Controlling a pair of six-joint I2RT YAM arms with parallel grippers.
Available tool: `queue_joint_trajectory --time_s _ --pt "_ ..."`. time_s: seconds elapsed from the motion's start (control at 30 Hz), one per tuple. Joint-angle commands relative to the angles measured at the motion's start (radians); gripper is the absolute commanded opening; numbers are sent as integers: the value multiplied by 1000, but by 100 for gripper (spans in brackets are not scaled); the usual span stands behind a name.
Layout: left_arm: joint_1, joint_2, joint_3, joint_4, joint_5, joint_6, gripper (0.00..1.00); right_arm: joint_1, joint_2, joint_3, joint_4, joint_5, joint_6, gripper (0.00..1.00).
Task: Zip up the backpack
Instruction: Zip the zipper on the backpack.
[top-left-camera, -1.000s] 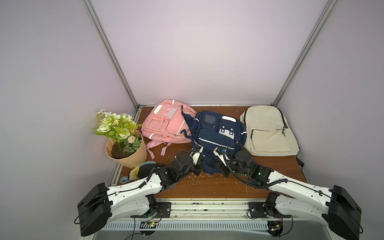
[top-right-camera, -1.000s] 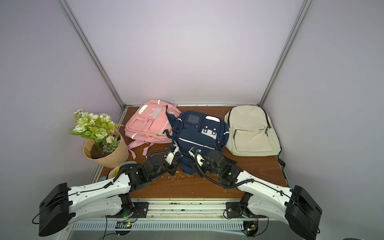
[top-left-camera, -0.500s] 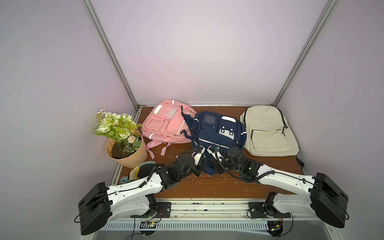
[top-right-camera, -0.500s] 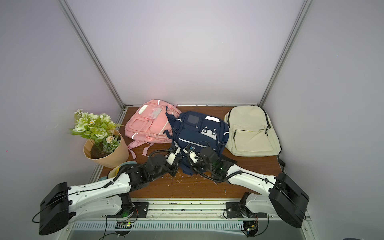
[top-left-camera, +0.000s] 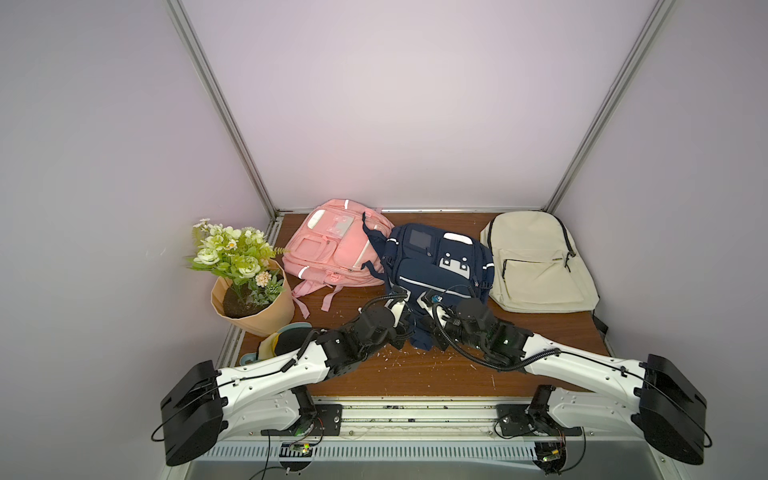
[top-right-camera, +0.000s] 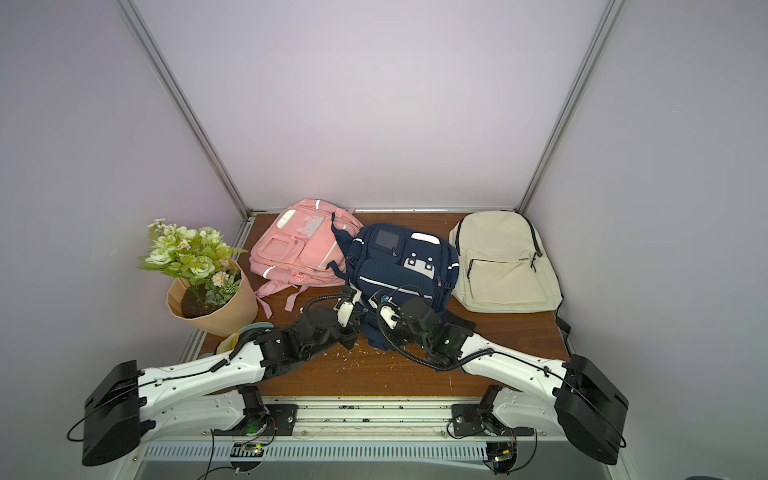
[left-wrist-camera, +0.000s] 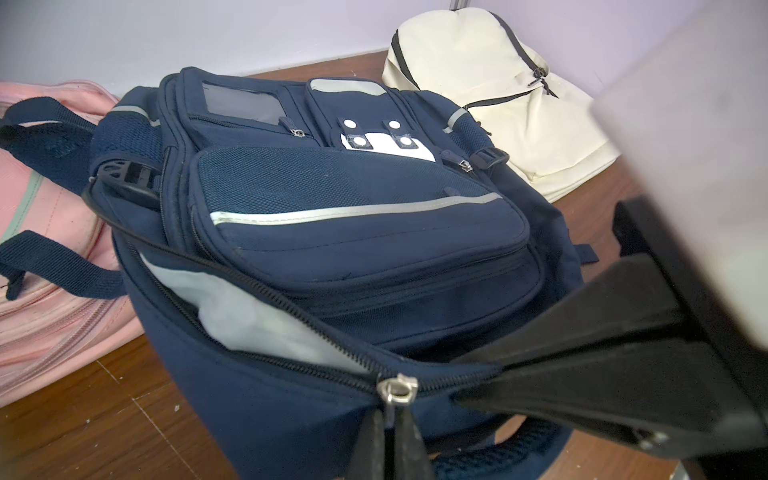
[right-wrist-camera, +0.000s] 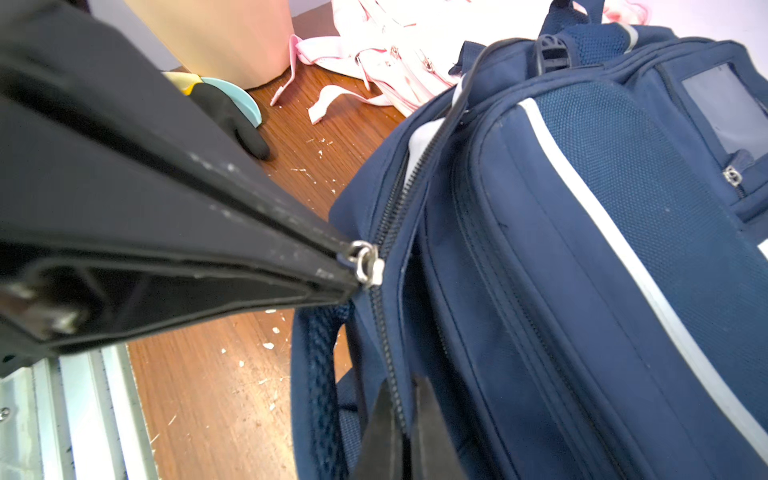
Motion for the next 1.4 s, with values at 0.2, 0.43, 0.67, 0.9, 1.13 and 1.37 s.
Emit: queue_joint_trajectory --time_s 0.2,0.43,0.67,0.9,1.13,1.37 --pt "90 45 39 -185 -234 -18 1 34 -96 -21 -131 138 49 0" --pt "-10 -6 -9 -111 -75 60 9 19 -66 30 -110 215 76 0" --pt "-13 23 -49 -118 -114 16 13 9 -50 49 -62 104 65 0" --pt "-12 75 -44 -104 -126 7 18 10 -68 27 -50 65 48 0" --pt "-12 109 -58 -92 -85 -12 25 10 -68 23 -45 93 45 0" --pt "-12 81 -102 -58 -3 -9 31 10 -49 37 -38 109 45 0"
